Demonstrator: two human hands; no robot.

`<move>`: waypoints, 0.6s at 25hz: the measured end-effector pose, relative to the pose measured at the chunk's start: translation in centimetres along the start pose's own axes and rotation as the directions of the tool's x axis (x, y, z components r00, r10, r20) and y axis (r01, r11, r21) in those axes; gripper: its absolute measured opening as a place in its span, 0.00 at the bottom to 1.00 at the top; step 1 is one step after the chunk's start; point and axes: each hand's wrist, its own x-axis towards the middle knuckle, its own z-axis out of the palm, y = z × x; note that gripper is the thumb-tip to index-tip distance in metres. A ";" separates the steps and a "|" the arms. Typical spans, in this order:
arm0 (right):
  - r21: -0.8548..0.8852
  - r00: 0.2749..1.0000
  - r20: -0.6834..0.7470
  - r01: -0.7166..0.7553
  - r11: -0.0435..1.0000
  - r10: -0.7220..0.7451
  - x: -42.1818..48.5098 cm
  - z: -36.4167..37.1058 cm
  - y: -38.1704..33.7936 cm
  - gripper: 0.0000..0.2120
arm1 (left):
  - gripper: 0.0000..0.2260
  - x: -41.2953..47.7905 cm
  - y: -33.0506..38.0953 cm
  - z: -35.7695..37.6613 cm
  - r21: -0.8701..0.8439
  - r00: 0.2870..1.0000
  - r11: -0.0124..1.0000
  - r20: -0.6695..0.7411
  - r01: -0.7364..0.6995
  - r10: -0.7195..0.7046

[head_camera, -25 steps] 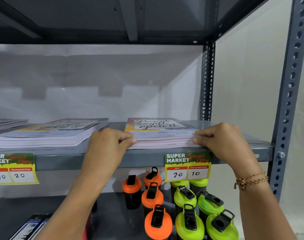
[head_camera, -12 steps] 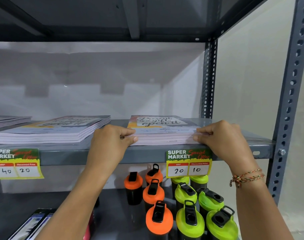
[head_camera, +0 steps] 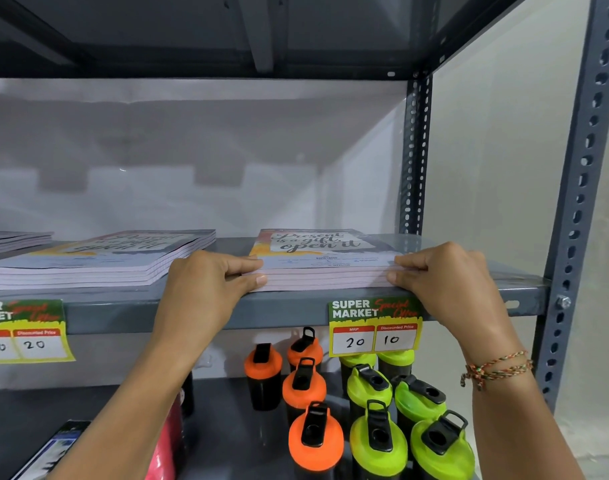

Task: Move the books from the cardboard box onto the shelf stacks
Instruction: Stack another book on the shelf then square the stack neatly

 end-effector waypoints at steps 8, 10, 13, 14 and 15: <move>-0.012 1.000 -0.029 0.002 1.000 -0.002 -0.6 -0.2 -0.3 0.14 | 0.10 -0.2 -0.5 0.2 -0.027 1.000 0.999 -0.019 -0.019 0.019; -0.005 0.999 -0.042 0.015 1.000 -0.015 -0.9 -0.1 -0.3 0.14 | 0.11 -0.3 -0.6 0.2 -0.033 0.999 0.999 -0.033 -0.009 0.008; -0.011 0.998 -0.058 0.033 0.999 -0.034 -1.0 -0.2 -0.3 0.13 | 0.11 -0.5 -0.5 0.2 -0.035 1.000 0.999 -0.029 -0.004 0.003; -0.012 0.998 -0.055 0.037 0.999 -0.037 -1.0 -0.1 -0.3 0.13 | 0.11 -0.5 -0.5 0.2 -0.037 1.000 0.999 -0.024 -0.003 0.003; -0.016 0.998 -0.053 0.042 0.999 -0.042 -0.9 -0.1 -0.2 0.12 | 0.11 -0.5 -0.4 0.2 -0.039 1.000 0.999 -0.021 -0.005 0.004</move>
